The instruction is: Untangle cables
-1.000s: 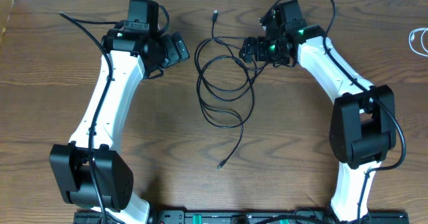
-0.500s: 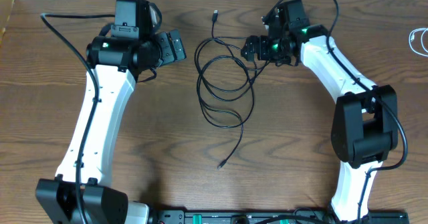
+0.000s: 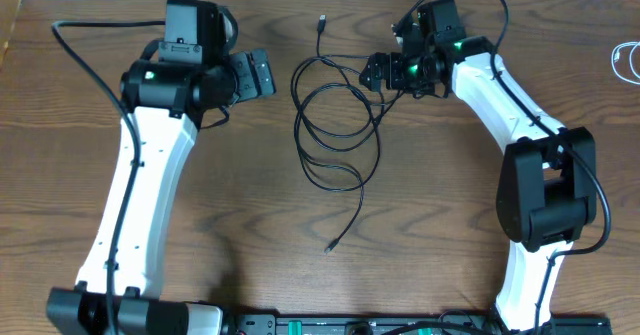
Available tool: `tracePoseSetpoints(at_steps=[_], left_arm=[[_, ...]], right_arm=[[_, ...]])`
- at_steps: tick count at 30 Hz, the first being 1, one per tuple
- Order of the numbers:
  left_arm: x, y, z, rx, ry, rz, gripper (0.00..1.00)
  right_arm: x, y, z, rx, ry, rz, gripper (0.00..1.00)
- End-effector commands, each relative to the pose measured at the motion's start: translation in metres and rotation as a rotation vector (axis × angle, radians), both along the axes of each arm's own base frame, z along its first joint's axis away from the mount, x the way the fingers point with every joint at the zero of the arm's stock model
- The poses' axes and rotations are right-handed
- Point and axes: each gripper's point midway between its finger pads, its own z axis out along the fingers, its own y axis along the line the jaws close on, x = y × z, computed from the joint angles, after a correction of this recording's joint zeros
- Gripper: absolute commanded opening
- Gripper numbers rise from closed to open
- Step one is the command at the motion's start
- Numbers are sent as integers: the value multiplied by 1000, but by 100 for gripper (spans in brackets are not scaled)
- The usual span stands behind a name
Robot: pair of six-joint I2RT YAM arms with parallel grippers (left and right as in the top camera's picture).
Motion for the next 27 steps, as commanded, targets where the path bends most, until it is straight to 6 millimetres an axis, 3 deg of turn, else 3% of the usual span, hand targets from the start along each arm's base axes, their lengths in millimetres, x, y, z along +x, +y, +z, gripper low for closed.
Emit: tracePoseSetpoints(at_steps=[1, 4, 13, 21, 27], left_arm=[[-15, 2, 7, 24, 1, -34, 98], [-20, 3, 3, 27, 26, -34, 98], [-20, 3, 3, 27, 27, -34, 98], [-16, 2, 2, 27, 21, -34, 98], [-12, 2, -6, 29, 38, -34, 98]], right_arm=[[4, 2, 46, 18, -119, 45, 99], [0, 10, 54, 19, -143, 68, 99], [-5, 21, 54, 11, -148, 98, 99], [-4, 12, 43, -74, -126, 37, 99], [-11, 24, 39, -125, -131, 48, 99]])
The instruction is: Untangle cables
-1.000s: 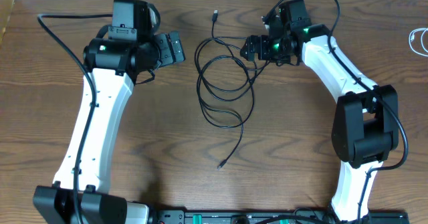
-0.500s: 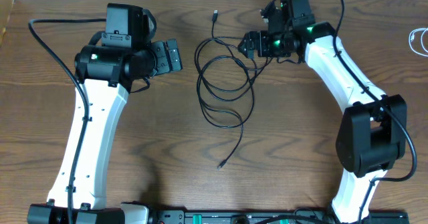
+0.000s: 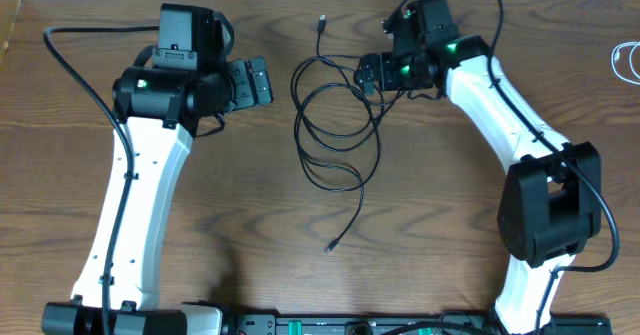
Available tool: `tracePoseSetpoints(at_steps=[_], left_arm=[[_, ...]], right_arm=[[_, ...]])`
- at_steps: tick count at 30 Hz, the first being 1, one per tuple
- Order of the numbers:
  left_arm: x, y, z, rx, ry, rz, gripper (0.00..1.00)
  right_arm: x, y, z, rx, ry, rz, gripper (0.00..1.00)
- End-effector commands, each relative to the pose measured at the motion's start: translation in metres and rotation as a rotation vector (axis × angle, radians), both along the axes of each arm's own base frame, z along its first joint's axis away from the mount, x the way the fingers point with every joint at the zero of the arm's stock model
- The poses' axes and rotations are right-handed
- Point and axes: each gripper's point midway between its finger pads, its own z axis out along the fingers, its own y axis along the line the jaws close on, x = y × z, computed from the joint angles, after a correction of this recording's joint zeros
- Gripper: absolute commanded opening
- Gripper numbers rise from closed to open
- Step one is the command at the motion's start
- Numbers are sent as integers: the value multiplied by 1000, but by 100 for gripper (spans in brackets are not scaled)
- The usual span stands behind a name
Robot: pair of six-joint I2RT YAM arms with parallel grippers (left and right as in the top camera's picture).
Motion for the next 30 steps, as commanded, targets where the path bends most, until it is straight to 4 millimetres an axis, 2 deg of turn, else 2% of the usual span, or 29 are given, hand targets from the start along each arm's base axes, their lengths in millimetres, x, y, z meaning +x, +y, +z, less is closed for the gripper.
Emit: tracePoseSetpoints(at_steps=[1, 30], left_arm=[[2, 0, -10, 15, 22, -16, 98], [8, -1, -9, 12, 4, -15, 98]], right_arm=[[2, 5, 13, -20, -37, -11, 99], [1, 5, 13, -22, -35, -12, 99]])
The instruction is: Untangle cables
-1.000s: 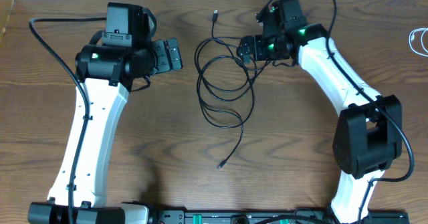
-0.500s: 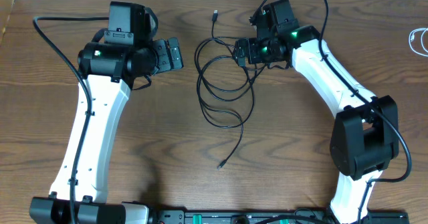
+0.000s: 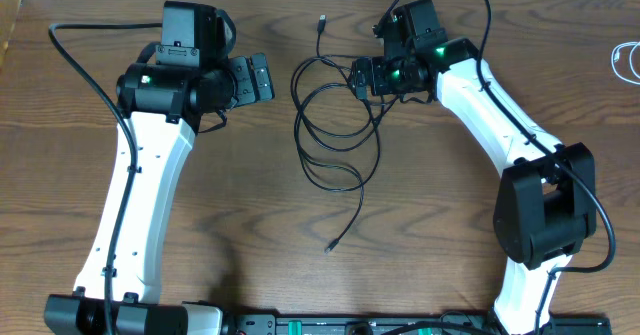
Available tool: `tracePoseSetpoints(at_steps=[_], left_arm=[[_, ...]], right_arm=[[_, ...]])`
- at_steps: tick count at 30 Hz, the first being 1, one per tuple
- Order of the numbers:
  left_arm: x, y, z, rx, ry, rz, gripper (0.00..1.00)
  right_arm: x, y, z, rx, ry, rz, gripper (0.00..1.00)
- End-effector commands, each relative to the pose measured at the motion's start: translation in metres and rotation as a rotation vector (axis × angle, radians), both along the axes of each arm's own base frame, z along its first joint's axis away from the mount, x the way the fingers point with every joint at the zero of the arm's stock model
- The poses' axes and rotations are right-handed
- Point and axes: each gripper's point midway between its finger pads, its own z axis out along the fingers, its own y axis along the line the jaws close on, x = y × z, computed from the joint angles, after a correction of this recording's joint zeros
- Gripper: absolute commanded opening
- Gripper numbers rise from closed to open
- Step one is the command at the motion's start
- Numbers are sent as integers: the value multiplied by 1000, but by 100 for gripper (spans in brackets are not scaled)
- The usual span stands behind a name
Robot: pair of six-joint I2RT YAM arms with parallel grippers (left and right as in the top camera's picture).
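Note:
One black cable (image 3: 335,125) lies in overlapping loops at the table's middle. One plug (image 3: 322,21) points to the far edge and the other plug (image 3: 330,247) lies nearer the front. My right gripper (image 3: 360,77) sits low at the right rim of the upper loops, its fingers apart over the strands. Left of the tangle, my left gripper (image 3: 264,78) hangs open with a gap of bare wood between it and the cable.
A coil of white cable (image 3: 628,60) shows at the right edge. A black equipment bar (image 3: 350,325) runs along the front edge. Both white arms reach in from the front corners. The far table edge lies just beyond the upper plug.
My right gripper has shifted slightly left, further onto the right rim of the loops. The left arm has barely moved. The cable lies as it did.
At first my right gripper was just right of the tangle, and my left gripper was off to its left. The right gripper then stood closer to the loops, and now it is over their right rim. The cable's shape has stayed the same.

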Motion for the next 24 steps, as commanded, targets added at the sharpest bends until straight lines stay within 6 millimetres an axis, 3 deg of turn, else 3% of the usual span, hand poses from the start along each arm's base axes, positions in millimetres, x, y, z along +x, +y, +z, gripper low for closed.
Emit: tracePoseSetpoints(at_steps=[1, 24], left_arm=[[0, 0, -7, 13, 16, -14, 98], [1, 0, -6, 9, 10, -9, 98]], right_arm=[[5, -1, 15, 12, -31, -12, 99], [5, -3, 15, 10, -28, -16, 99]])
